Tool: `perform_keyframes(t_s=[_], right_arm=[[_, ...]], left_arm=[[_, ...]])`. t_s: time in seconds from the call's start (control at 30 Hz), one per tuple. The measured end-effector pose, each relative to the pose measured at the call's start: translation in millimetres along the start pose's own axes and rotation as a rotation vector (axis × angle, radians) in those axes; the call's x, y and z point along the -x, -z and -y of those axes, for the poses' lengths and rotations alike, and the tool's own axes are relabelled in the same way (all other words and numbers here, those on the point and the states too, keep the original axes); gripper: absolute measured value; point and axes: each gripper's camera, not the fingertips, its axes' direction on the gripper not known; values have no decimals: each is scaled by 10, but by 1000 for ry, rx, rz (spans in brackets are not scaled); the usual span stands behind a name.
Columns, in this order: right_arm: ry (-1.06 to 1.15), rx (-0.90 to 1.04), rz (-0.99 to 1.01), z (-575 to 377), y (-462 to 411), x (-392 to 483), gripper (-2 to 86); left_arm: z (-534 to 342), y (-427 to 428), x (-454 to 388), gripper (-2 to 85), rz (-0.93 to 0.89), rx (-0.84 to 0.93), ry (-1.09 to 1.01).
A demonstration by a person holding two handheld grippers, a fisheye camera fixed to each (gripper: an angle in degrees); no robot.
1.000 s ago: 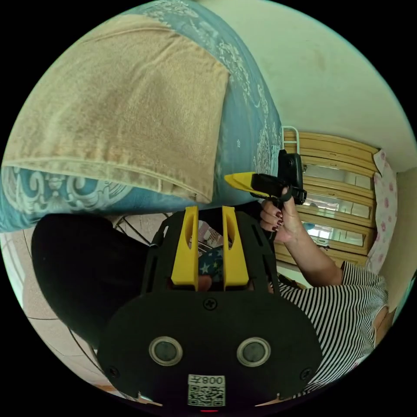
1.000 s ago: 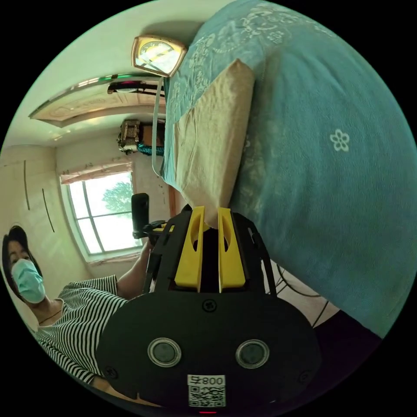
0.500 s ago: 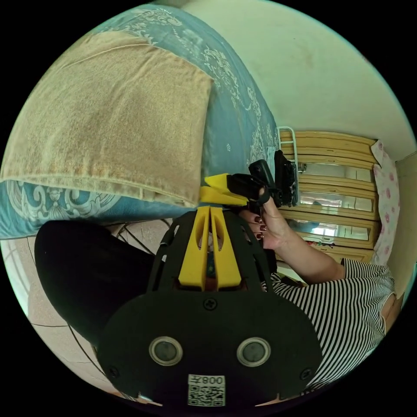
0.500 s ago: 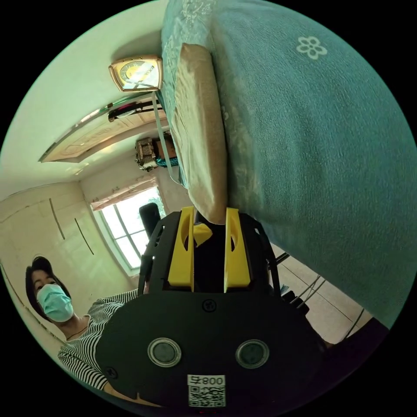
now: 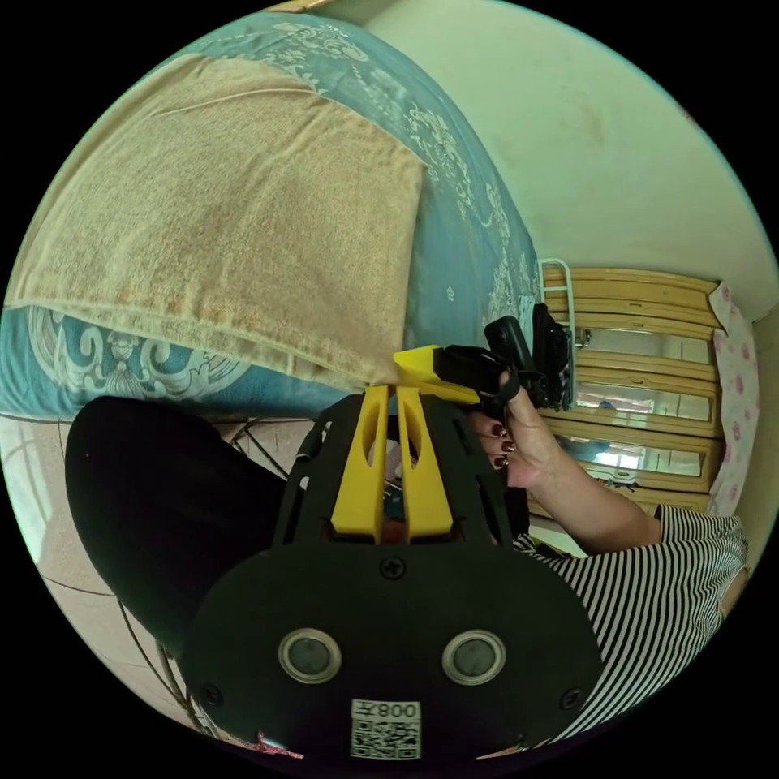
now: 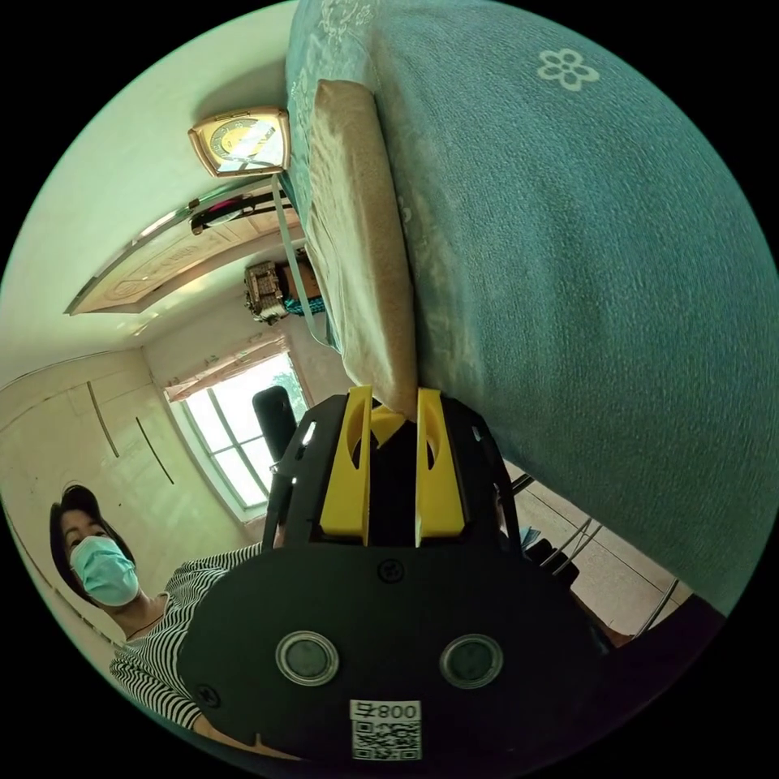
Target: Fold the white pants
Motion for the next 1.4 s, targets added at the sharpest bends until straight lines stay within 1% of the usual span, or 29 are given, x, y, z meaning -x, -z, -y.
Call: perform_keyframes(t_s=[0.2,0.3,0.37,0.4,0.5,0.6,0.67,0.8,0.87,0.97,1.03,1.17,1.27,1.4], right_arm=[[-9,-26,56,-68,86,-40,105],[1,-36,94,-79,63,-28,97],[-3,-21,98,-68,7,-3,79],[-8,-18,87,-68,1,4,72],[4,-10,88,-101,32,69,47],[38,-12,142,-148,95,205,35],[79,-12,160,-163,132,360,28],[134,-2,162,-176,169,572,22],[138,-4,188,-189,192,651,19],[150,-17,211,-220,230,733,18],[159,-17,211,-243,248,775,18],[165,-11,183,-317,266,830,16],[162,-14,197,-383,284,826,16],[161,-14,201,-466,315,819,17]], left_arm=[[-84,130,36,16,-25,-28,-38],[-105,143,107,17,-21,-14,-37],[-157,204,213,18,-64,-22,-5],[-180,236,240,18,-74,-32,0],[-355,505,430,24,-91,-136,52],[-571,839,791,44,-197,-298,143],[-743,1046,1190,71,-327,-437,272],[-898,1144,1677,115,-497,-570,443],[-955,1110,1915,133,-638,-655,528],[-952,1054,2071,140,-700,-691,600],[-920,1047,2098,142,-726,-704,607],[-910,1143,2098,143,-758,-789,605],[-896,1199,2079,143,-752,-795,614],[-806,1186,2005,146,-762,-757,627]])
